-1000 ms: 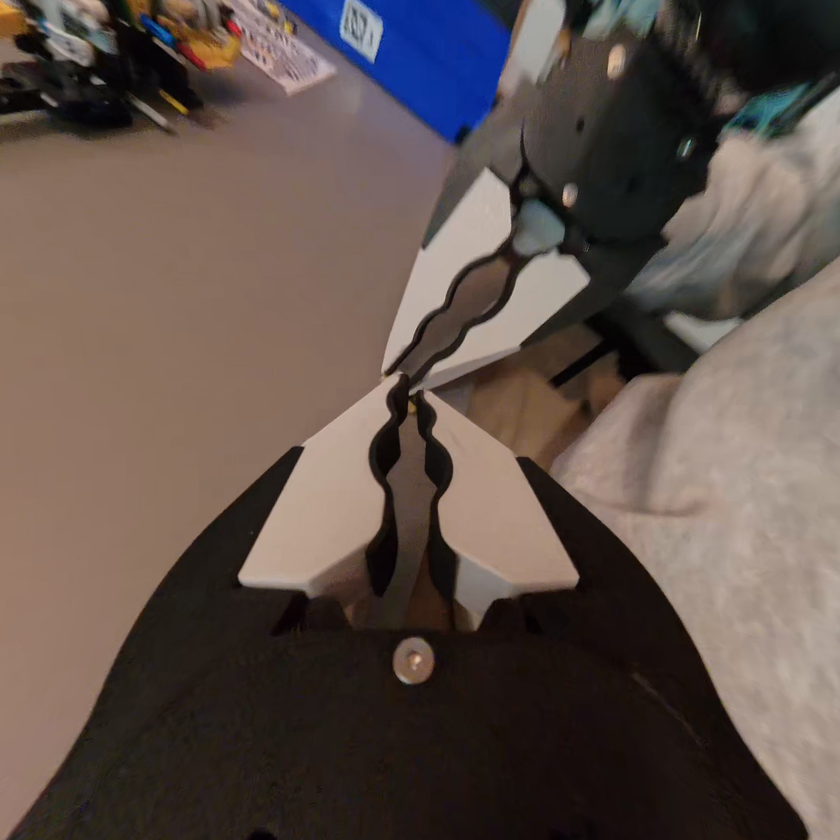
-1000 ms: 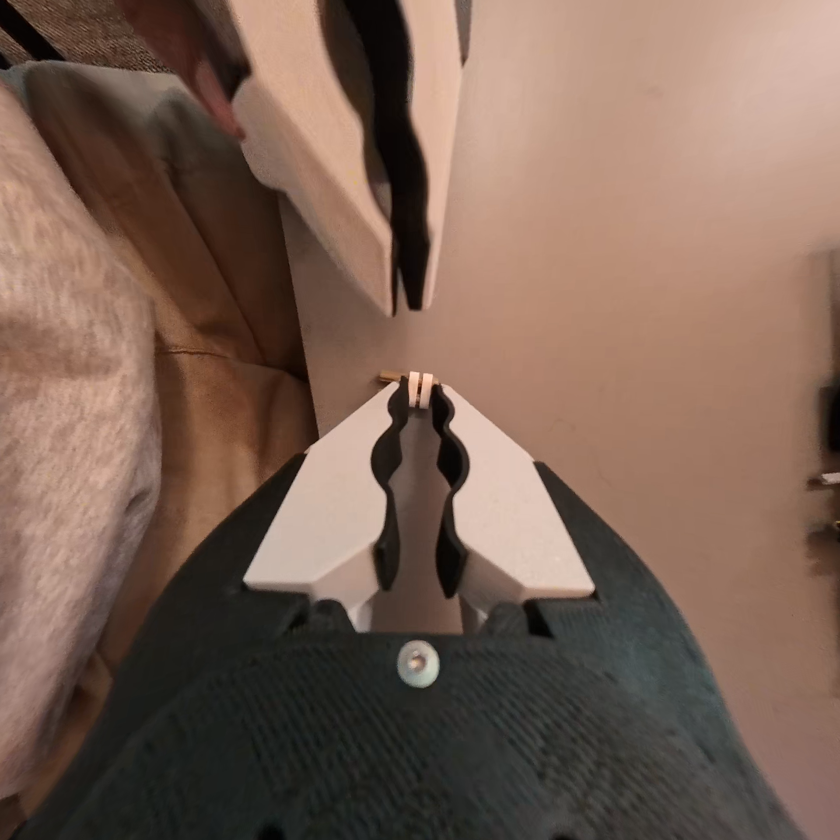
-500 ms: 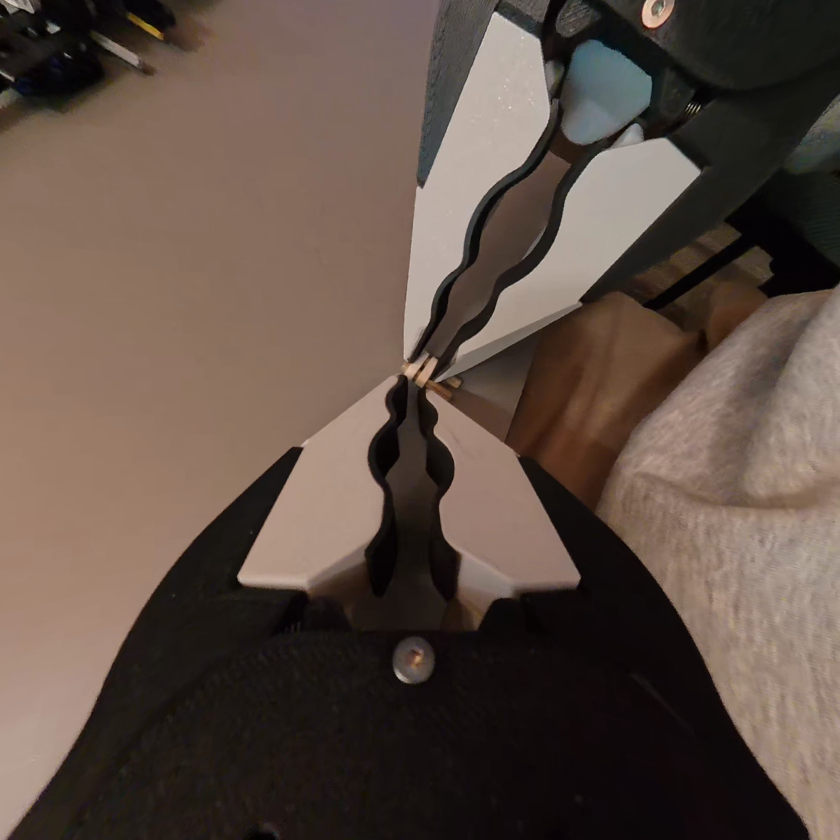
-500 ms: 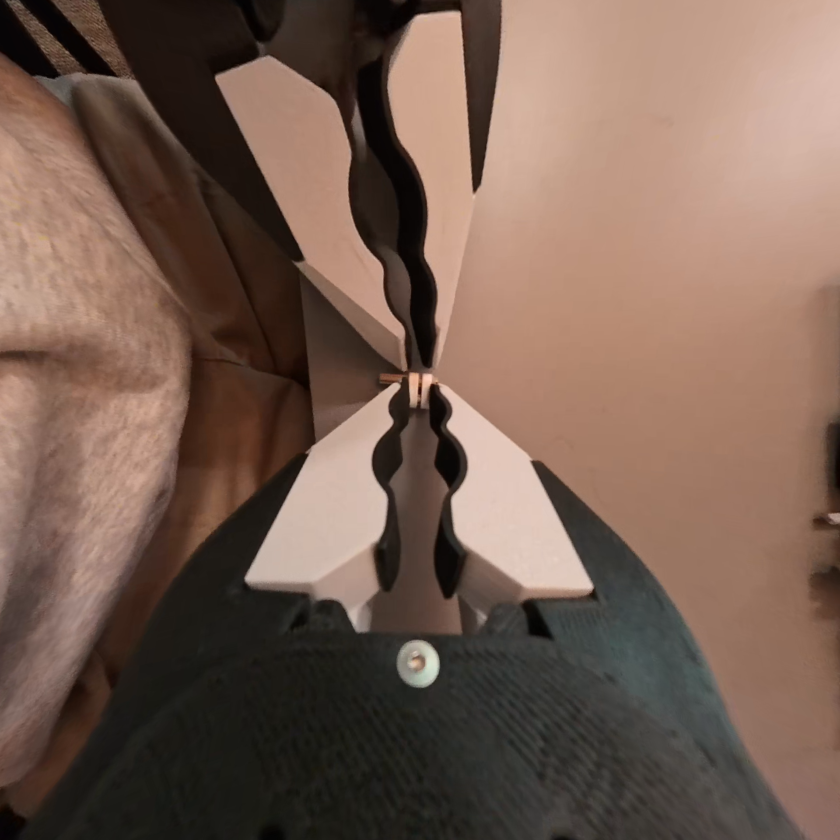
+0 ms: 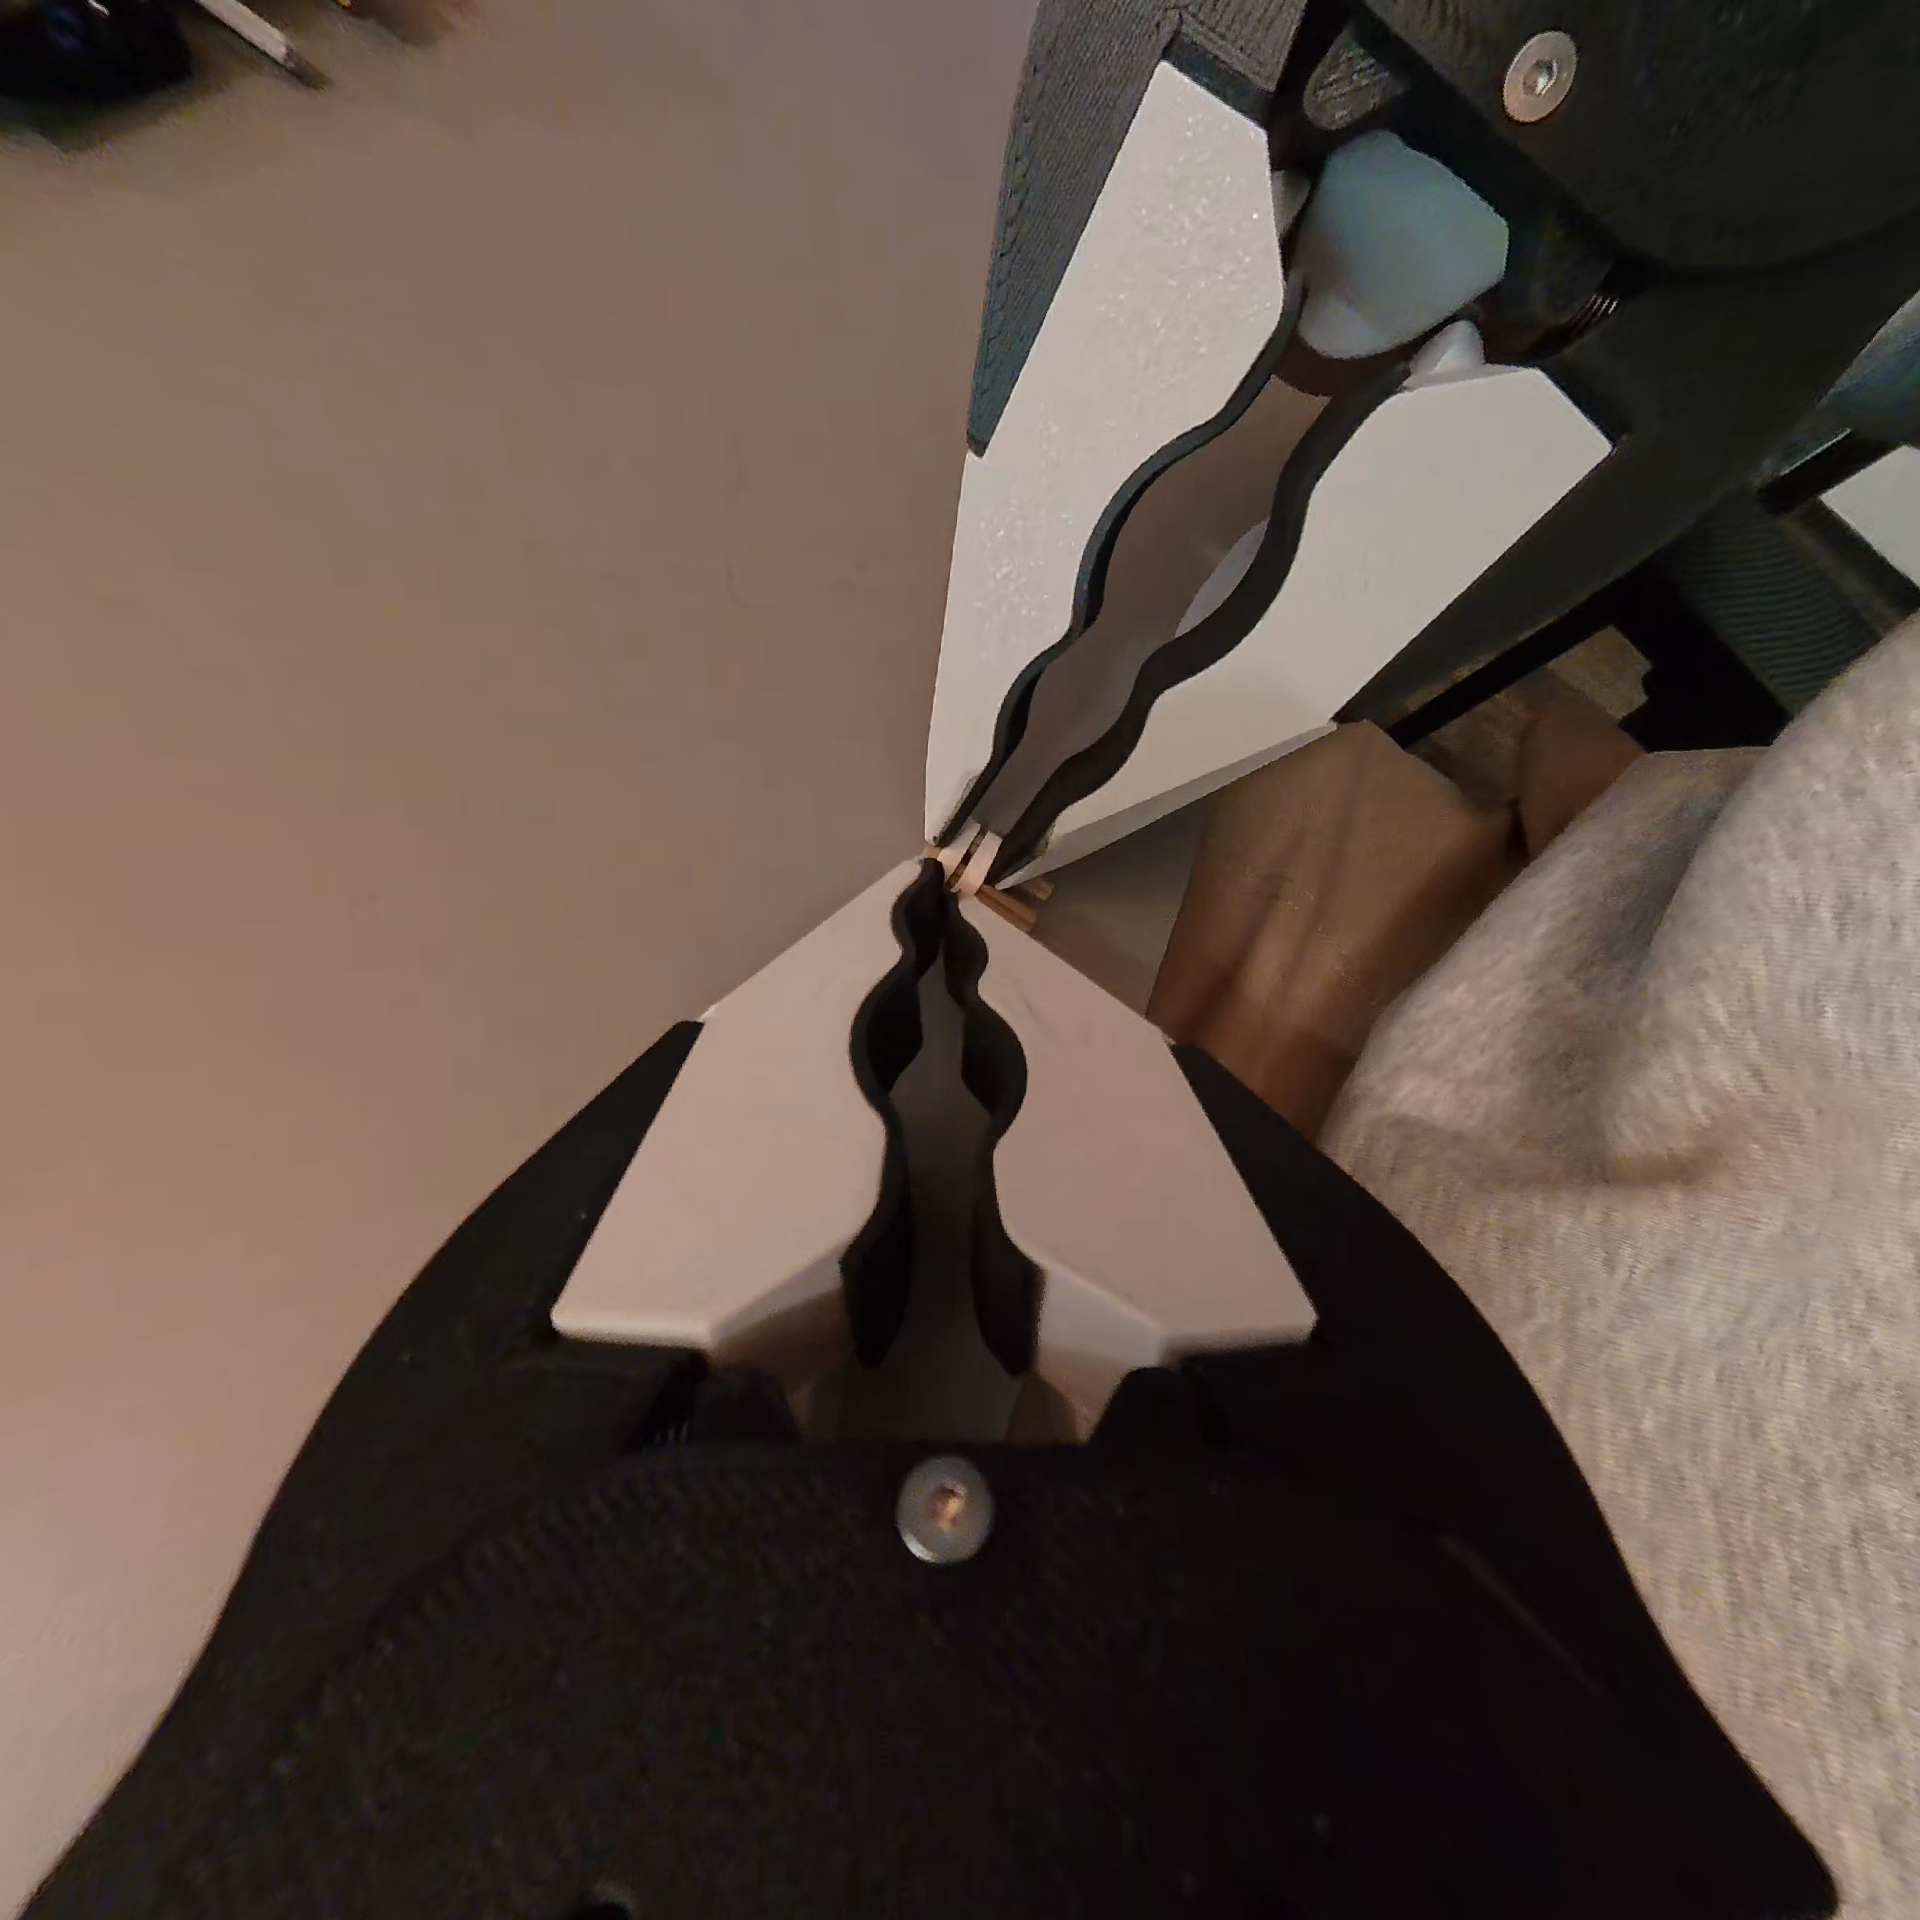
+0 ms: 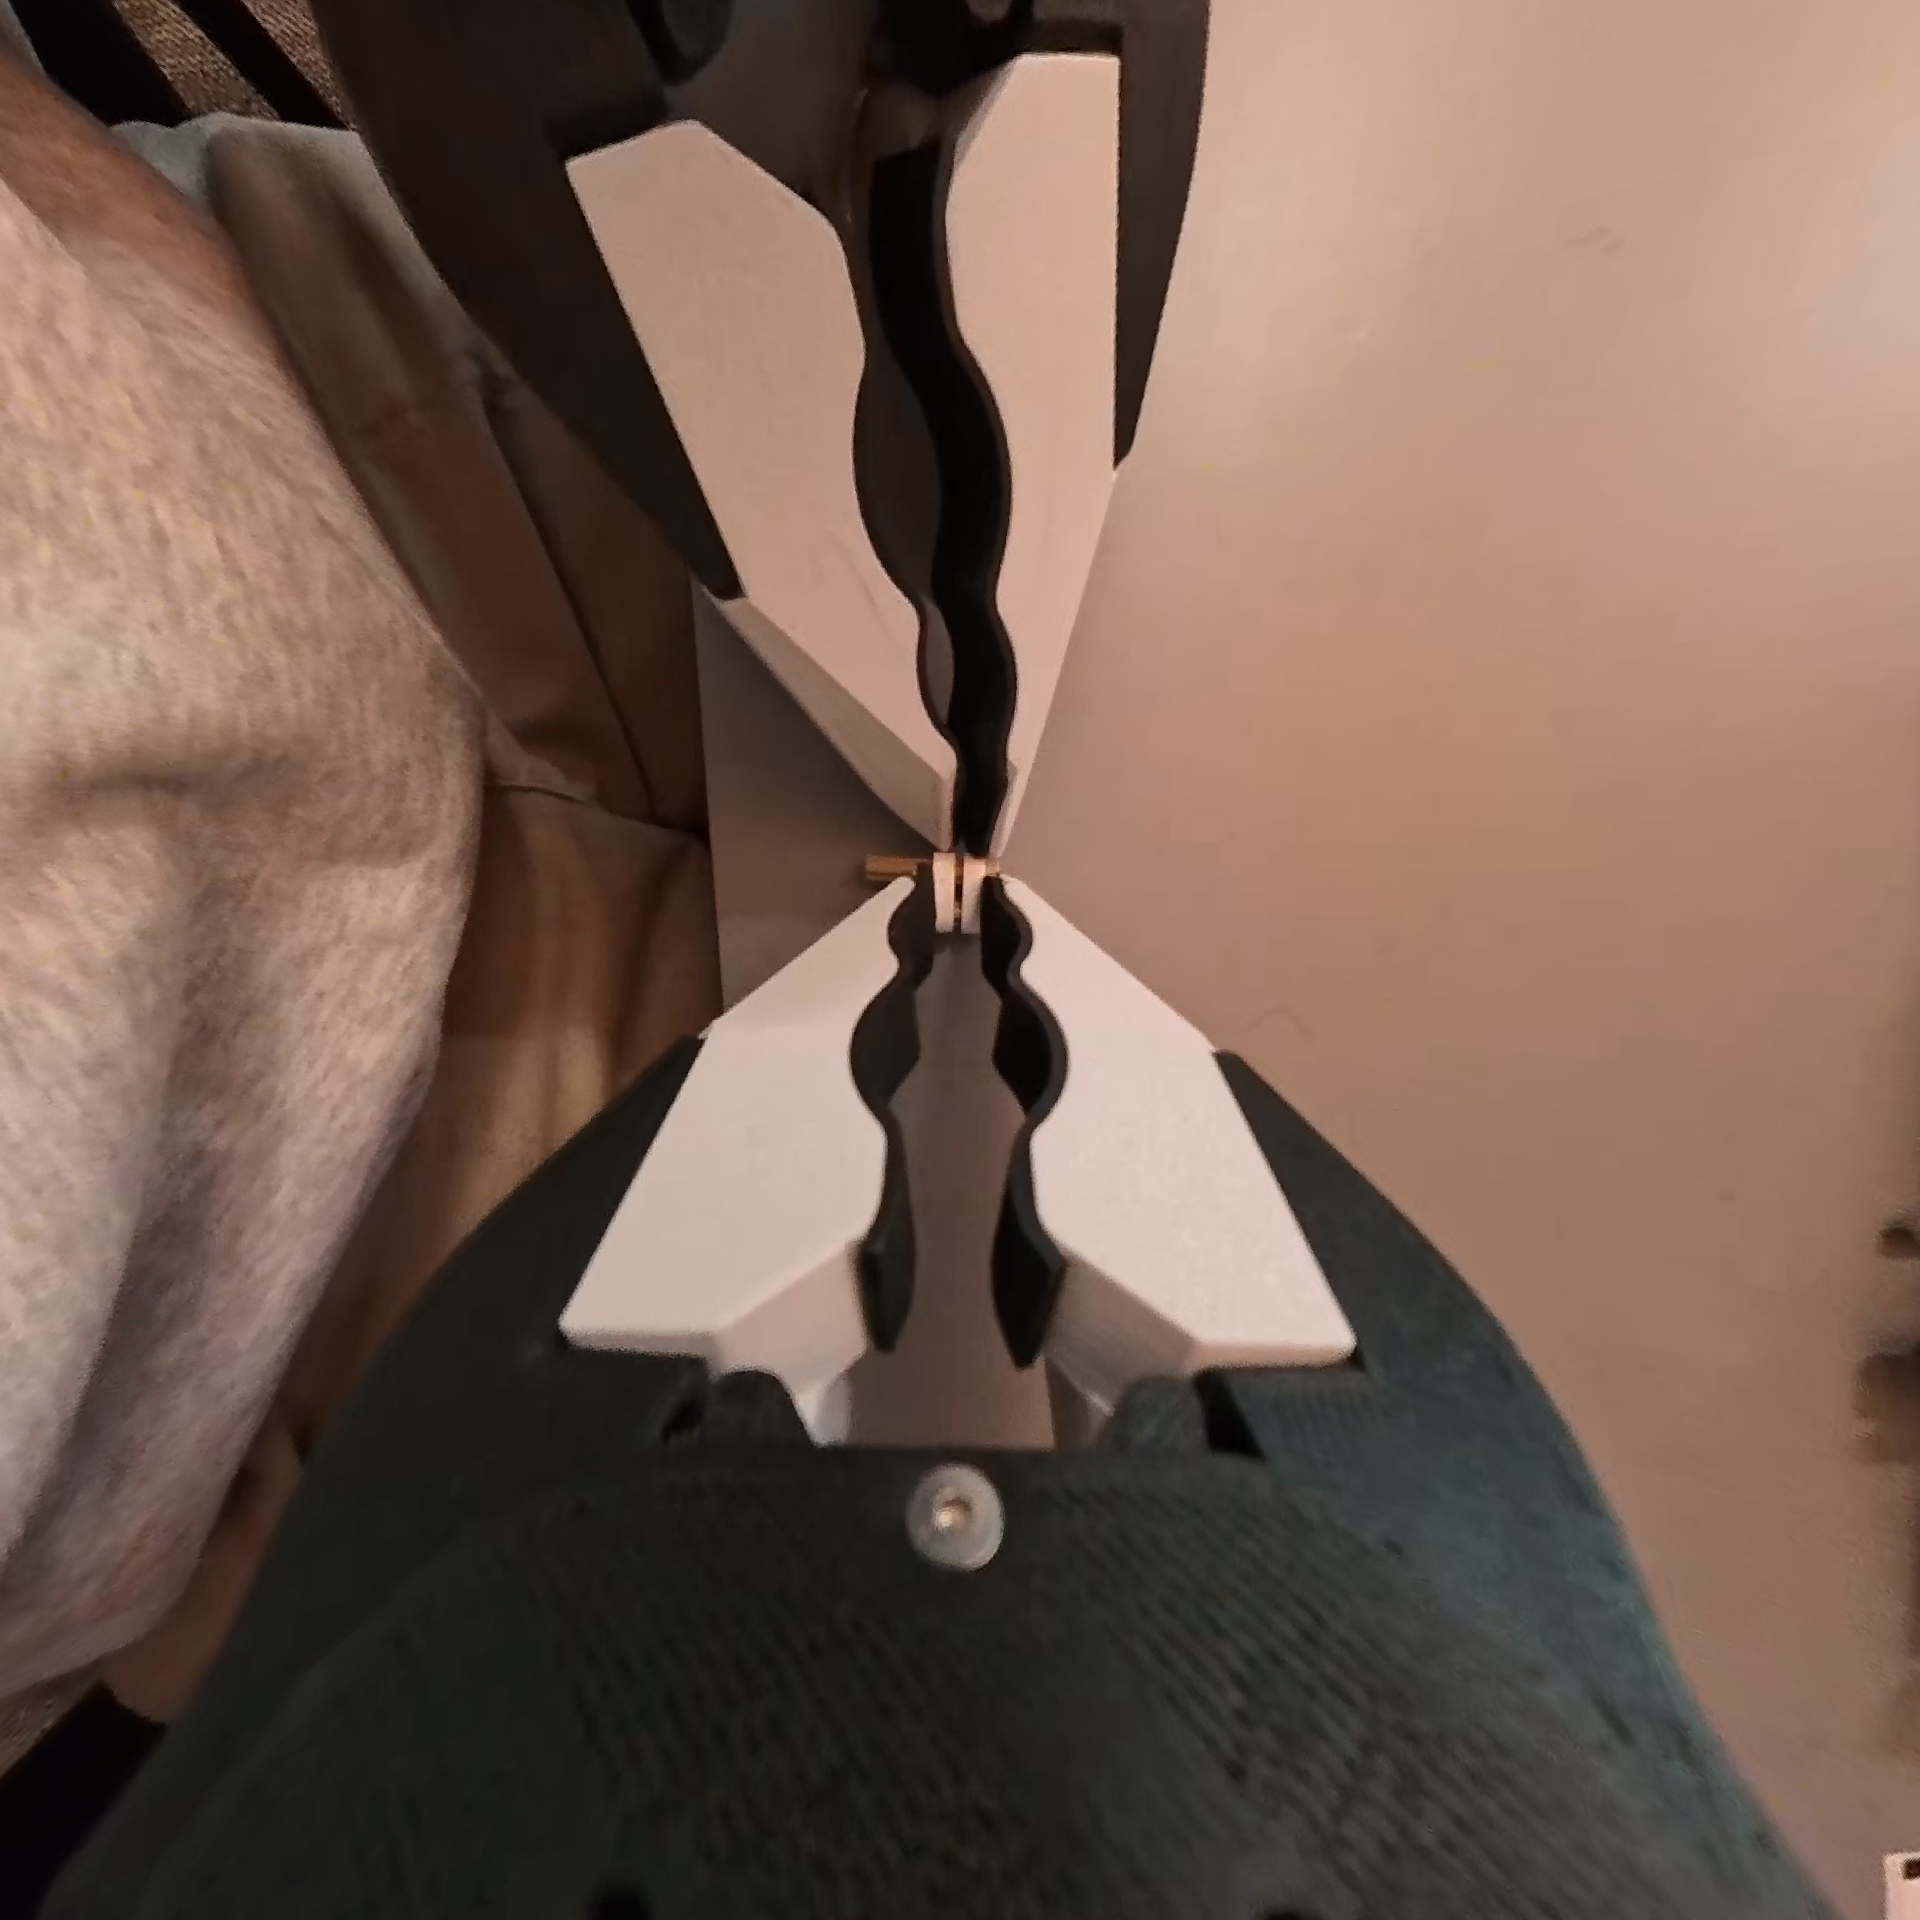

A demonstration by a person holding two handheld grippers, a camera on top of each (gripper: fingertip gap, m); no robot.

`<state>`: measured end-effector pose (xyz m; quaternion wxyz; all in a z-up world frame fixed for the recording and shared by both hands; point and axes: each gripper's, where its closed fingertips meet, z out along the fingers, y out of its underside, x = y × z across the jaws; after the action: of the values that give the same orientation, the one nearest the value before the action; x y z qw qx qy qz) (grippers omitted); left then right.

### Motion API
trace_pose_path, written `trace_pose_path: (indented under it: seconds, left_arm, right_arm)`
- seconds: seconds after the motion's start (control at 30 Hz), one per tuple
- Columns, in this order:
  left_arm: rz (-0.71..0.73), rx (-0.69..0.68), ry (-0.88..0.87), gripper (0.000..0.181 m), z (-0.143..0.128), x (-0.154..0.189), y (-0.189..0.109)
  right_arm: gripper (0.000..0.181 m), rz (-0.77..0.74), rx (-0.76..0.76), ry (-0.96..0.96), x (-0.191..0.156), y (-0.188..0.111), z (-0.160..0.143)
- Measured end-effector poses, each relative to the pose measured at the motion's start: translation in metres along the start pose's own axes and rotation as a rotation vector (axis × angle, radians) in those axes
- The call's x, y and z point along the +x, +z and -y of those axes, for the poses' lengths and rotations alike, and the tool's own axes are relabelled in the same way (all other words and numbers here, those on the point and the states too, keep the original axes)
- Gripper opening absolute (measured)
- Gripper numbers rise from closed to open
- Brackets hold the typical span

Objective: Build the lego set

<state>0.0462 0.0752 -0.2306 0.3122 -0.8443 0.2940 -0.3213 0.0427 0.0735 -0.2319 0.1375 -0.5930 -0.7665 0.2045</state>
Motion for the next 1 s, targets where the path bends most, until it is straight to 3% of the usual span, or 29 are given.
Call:
trace_pose_path:
  seconds: [0.03,0.8,1.0]
  left_arm:
    - [-0.002,0.000,-0.002,0.000,0.000,0.000,0.000]
    - [-0.065,0.025,-0.069,0.002,0.003,0.003,-0.002]
    - [-0.089,0.171,-0.103,0.015,0.019,0.001,-0.019]
  right_arm:
    - [0.009,0.002,-0.001,-0.003,0.000,0.000,0.000]
    - [0.007,-0.024,0.041,0.037,0.001,0.000,0.000]
    - [0.007,-0.112,0.141,0.155,0.022,-0.017,-0.011]
